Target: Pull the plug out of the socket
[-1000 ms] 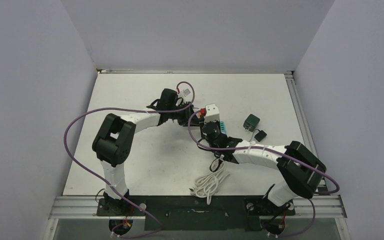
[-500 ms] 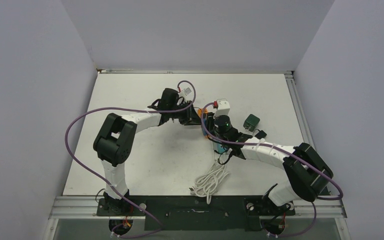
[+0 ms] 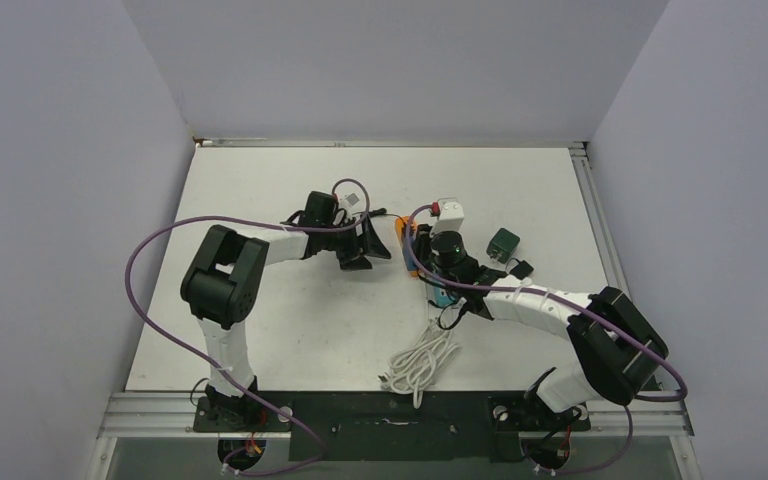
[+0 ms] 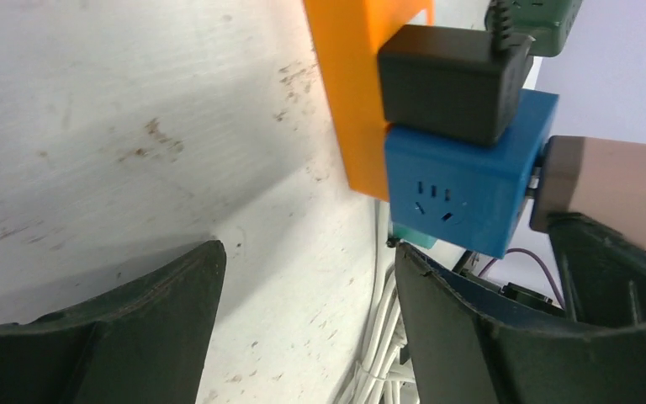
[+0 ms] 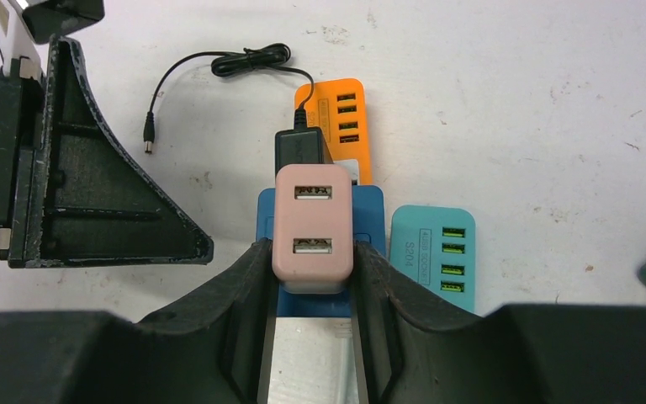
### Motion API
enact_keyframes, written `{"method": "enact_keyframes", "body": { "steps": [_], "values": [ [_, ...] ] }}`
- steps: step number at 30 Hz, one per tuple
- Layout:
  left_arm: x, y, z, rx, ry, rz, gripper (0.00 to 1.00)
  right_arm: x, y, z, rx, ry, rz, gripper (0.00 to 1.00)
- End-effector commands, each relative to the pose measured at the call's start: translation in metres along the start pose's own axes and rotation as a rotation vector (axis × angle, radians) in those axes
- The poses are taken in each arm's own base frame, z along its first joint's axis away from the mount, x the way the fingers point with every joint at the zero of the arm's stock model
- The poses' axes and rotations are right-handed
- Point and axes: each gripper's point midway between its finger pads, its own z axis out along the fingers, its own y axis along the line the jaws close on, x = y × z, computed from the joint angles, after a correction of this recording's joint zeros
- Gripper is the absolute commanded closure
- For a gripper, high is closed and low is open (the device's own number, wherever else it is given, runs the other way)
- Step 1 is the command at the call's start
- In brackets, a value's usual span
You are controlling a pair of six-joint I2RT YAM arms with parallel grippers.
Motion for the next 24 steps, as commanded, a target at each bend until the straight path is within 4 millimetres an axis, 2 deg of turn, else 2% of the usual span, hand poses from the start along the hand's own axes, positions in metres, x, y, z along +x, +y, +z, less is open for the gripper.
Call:
{"method": "enact_keyframes", "body": {
  "steps": [1, 6, 11, 24],
  "values": [
    [-0.013, -0.029, -0.013, 0.116, -0.058, 0.037, 0.29, -0.036, 0.01, -0.008, -0.048, -0.119, 0.093, 0.95],
    [-0.009, -0.043, -0.008, 0.249, -0.054, -0.005, 0.25, -0.036, 0.014, -0.009, -0.073, -0.118, 0.11, 0.95],
    [-0.002, -0.054, -0.005, 0.306, -0.037, 0.002, 0.22, -0.033, 0.023, -0.008, -0.116, -0.108, 0.118, 0.95],
    [0.009, -0.041, 0.008, 0.274, -0.001, -0.046, 0.22, -0.035, 0.038, -0.013, -0.188, -0.114, 0.122, 0.95]
  ]
}}
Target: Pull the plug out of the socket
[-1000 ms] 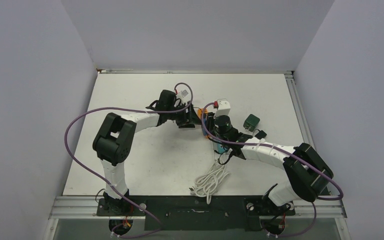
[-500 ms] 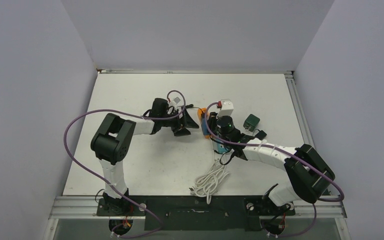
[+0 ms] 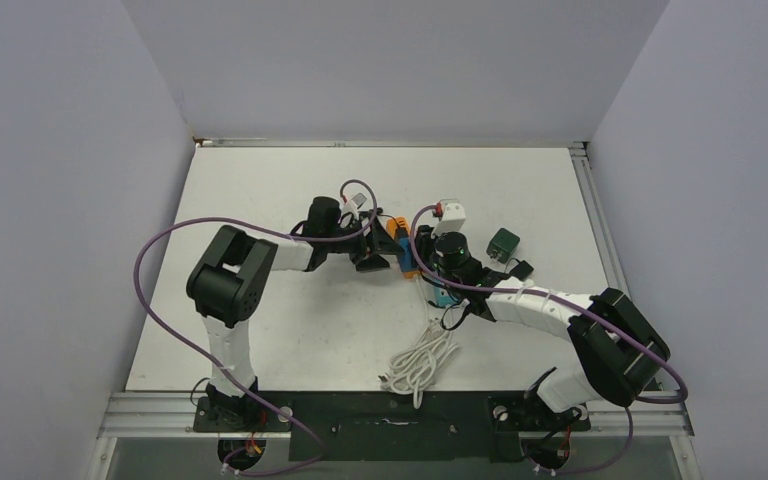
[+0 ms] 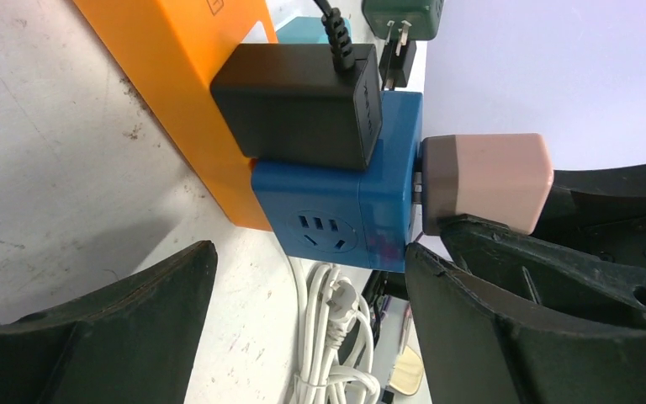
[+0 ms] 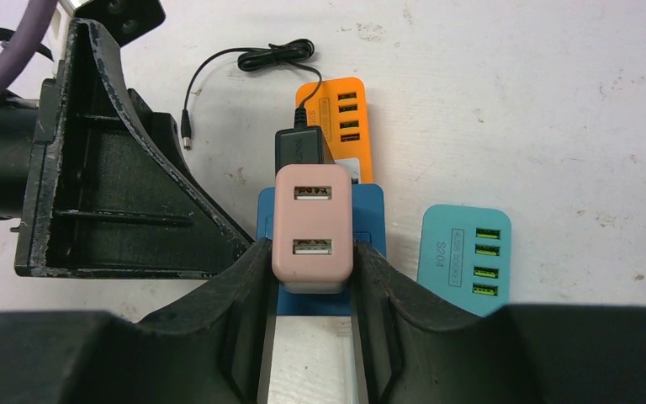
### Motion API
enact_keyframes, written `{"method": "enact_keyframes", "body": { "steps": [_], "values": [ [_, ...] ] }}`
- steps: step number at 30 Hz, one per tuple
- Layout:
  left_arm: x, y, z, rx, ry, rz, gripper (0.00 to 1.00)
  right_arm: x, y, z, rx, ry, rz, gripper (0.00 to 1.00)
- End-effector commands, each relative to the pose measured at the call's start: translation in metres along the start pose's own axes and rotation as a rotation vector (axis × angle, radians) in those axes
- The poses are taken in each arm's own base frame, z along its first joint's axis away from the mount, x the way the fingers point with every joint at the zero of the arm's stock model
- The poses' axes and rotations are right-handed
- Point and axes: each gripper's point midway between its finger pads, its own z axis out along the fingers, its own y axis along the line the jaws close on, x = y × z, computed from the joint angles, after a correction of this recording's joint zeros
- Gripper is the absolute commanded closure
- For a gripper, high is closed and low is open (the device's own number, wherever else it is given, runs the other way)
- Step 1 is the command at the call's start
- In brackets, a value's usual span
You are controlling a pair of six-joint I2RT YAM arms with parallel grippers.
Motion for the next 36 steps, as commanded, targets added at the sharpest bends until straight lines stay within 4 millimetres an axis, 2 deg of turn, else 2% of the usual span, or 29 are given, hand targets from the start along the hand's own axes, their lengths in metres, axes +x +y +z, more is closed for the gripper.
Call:
{"method": "enact_keyframes", "body": {
  "steps": [1, 15, 22, 30, 36],
  "values": [
    [0.002, -0.002, 0.003, 0.028, 0.008, 0.011, 0.22, -0.035, 0.029, -0.007, -0.109, -0.107, 0.057, 0.95],
    [0.004, -0.004, 0.006, 0.071, 0.018, -0.008, 0.25, -0.033, 0.042, -0.008, -0.14, -0.105, 0.04, 0.95],
    [0.005, -0.003, 0.008, 0.077, 0.025, -0.021, 0.39, -0.033, 0.043, -0.008, -0.144, -0.104, 0.042, 0.95],
    [0.008, 0.001, 0.01, 0.074, 0.034, -0.038, 0.42, -0.03, 0.045, -0.007, -0.15, -0.097, 0.043, 0.95],
    [0.01, 0.005, 0.012, 0.068, 0.031, -0.055, 0.57, -0.029, 0.046, -0.007, -0.151, -0.096, 0.043, 0.95]
  ]
}}
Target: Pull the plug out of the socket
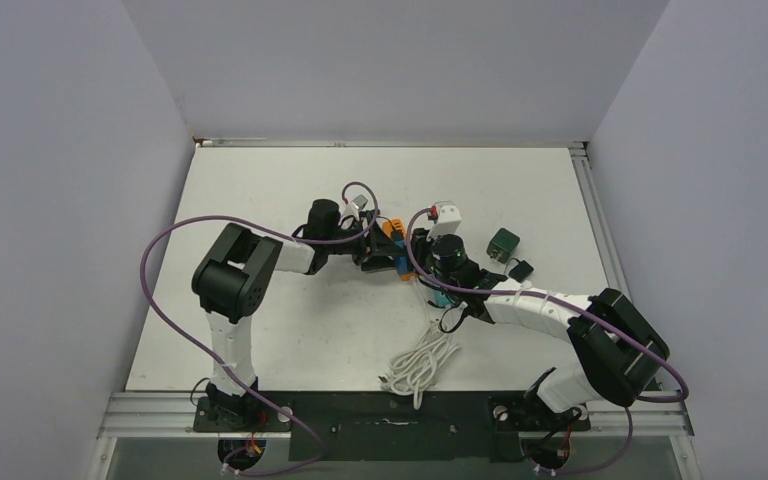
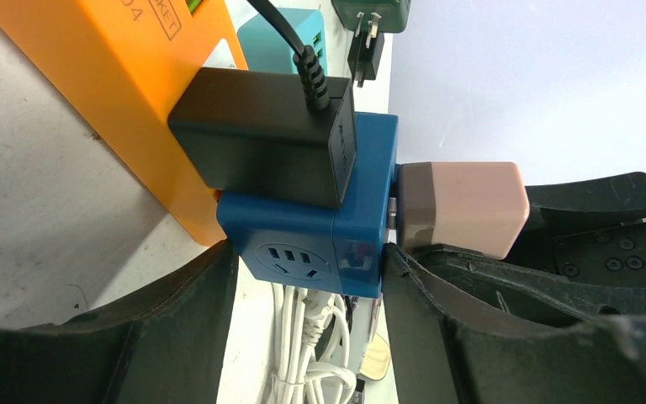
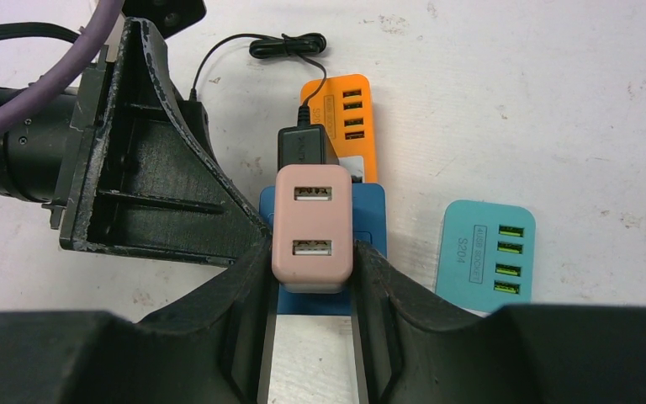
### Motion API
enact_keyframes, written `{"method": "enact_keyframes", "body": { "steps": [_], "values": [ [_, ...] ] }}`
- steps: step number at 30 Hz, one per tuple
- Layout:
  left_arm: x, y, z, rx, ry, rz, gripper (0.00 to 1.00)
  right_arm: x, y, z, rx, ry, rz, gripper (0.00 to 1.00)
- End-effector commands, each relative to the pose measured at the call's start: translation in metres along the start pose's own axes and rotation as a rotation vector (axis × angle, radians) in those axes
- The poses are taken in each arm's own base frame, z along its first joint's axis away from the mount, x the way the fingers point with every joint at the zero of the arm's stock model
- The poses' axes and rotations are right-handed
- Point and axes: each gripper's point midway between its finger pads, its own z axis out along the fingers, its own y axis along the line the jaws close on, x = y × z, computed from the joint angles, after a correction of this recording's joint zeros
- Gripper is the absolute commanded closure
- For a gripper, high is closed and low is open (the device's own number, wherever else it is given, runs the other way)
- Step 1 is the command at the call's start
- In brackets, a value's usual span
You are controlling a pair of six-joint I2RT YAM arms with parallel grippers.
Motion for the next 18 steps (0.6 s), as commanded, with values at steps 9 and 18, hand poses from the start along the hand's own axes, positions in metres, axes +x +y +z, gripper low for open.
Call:
{"method": "enact_keyframes", "body": {
  "steps": [9, 18],
  "values": [
    [0.012, 0.036, 0.009, -0.106, 0.018, -0.032, 0.77, -0.032, 0.029, -0.001, -0.095, -0.102, 0.075, 0.95],
    [0.011, 0.032, 0.008, -0.094, 0.014, -0.016, 0.96, -0.03, 0.042, -0.006, -0.025, -0.125, -0.077, 0.95]
  ]
}}
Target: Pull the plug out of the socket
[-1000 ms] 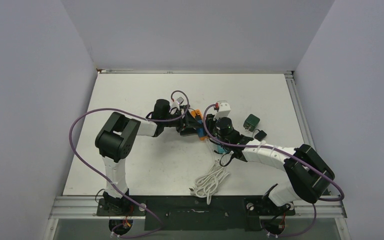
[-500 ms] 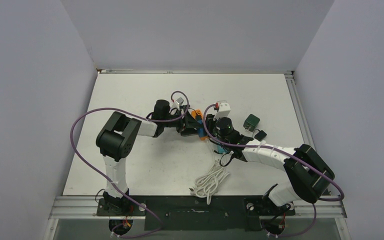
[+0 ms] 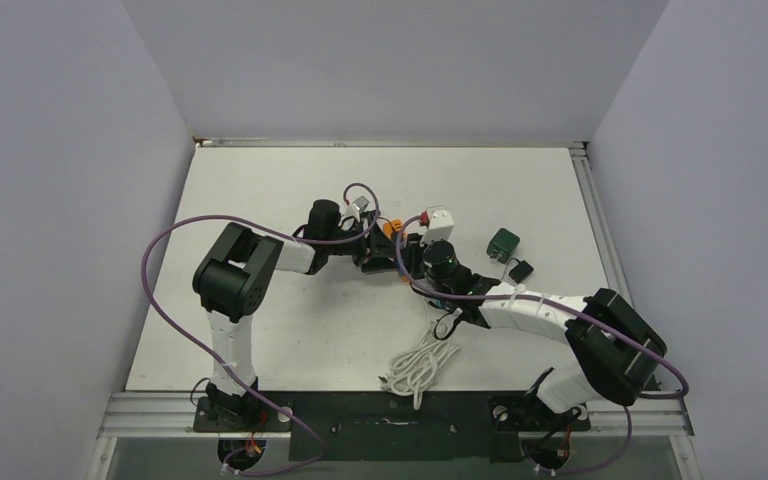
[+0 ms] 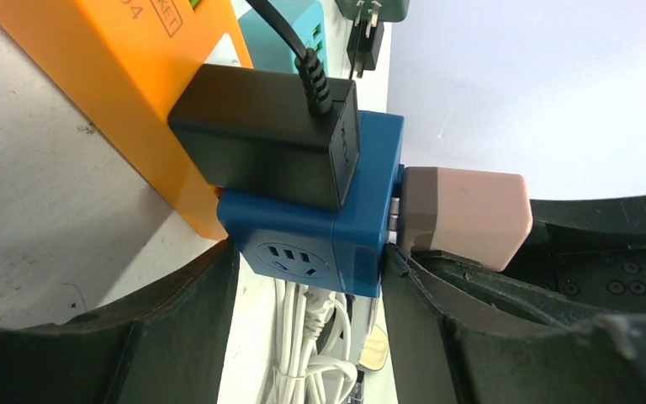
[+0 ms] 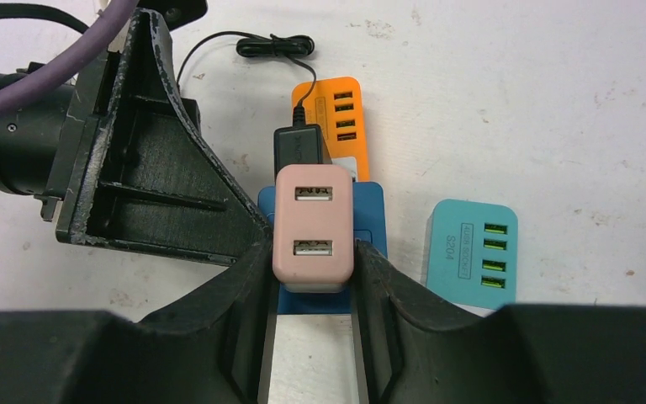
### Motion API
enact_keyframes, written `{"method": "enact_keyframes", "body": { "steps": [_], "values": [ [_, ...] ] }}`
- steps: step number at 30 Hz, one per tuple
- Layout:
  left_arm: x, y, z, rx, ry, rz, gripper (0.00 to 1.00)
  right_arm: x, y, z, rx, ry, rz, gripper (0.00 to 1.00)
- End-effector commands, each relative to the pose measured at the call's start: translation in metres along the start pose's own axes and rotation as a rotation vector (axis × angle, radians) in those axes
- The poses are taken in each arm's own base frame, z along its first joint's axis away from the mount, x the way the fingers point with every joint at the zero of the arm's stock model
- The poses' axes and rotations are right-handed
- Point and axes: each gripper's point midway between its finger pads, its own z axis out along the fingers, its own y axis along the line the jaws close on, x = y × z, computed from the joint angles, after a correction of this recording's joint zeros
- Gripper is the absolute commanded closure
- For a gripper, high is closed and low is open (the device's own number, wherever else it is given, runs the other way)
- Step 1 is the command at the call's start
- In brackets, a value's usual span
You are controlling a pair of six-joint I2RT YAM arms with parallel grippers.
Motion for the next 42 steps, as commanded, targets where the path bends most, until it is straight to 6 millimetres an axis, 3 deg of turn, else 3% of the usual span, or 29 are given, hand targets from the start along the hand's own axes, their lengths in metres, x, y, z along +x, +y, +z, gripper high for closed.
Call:
{"method": "enact_keyframes", "body": {
  "steps": [1, 14, 19, 23, 28, 36, 42],
  "values": [
    [0.007, 0.027, 0.007, -0.09, -0.006, -0.013, 0.99, -0.035, 0.041, -0.005, -0.059, -0.112, -0.025, 0.95],
    [0.007, 0.026, 0.007, -0.086, -0.005, -0.013, 0.98, -0.034, 0.052, -0.009, -0.069, -0.119, -0.047, 0.95],
    [0.006, 0.025, 0.007, -0.086, -0.006, -0.013, 0.75, -0.039, 0.046, -0.009, -0.093, -0.12, 0.015, 0.95],
    [0.006, 0.022, 0.006, -0.078, -0.007, -0.004, 0.49, -0.044, 0.034, -0.006, -0.16, -0.111, 0.138, 0.95],
    [0.005, 0.017, 0.007, -0.057, -0.01, 0.015, 0.32, -0.047, 0.029, -0.006, -0.195, -0.107, 0.191, 0.95],
    [0.005, 0.016, 0.007, -0.052, -0.01, 0.021, 0.29, -0.052, 0.038, -0.011, -0.256, -0.104, 0.233, 0.95],
    [0.004, 0.006, 0.007, -0.01, -0.017, 0.032, 0.43, -0.055, 0.049, -0.015, -0.321, -0.097, 0.267, 0.95]
  ]
}}
